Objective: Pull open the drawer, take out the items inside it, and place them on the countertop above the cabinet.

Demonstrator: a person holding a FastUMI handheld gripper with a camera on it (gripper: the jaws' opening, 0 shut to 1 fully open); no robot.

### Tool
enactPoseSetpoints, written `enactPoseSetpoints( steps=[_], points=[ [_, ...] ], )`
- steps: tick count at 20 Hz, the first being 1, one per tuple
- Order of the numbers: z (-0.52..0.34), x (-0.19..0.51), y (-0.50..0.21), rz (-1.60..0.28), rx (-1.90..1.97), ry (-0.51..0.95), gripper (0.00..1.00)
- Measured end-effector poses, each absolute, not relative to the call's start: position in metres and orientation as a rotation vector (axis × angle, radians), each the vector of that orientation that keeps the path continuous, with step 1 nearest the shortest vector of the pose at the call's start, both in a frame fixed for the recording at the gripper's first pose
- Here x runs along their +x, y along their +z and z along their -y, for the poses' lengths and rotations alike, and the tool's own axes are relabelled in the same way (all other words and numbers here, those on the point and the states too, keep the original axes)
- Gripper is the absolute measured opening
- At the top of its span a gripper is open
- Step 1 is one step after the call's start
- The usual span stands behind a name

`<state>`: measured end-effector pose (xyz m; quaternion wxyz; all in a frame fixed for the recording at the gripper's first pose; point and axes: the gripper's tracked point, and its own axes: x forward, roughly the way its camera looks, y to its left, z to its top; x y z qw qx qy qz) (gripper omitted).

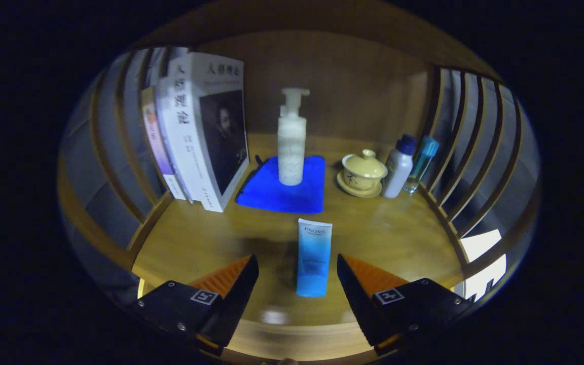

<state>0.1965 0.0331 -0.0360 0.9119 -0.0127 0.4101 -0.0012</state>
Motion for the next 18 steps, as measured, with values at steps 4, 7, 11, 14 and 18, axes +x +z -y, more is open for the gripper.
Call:
enactPoseSetpoints(
  steps=[4,7,11,14,18],
  points=[
    [-0.048,0.154,0.004,-0.716,0.006,0.019,0.96],
    [-0.061,0.127,0.041,-0.569,-0.006,0.068,0.96],
    [-0.082,0.082,0.089,-0.392,0.012,0.123,0.96],
    [-0.087,0.042,0.104,-0.306,0.026,0.143,0.95],
    [-0.092,-0.011,0.094,-0.239,0.048,0.168,0.95]
  ],
)
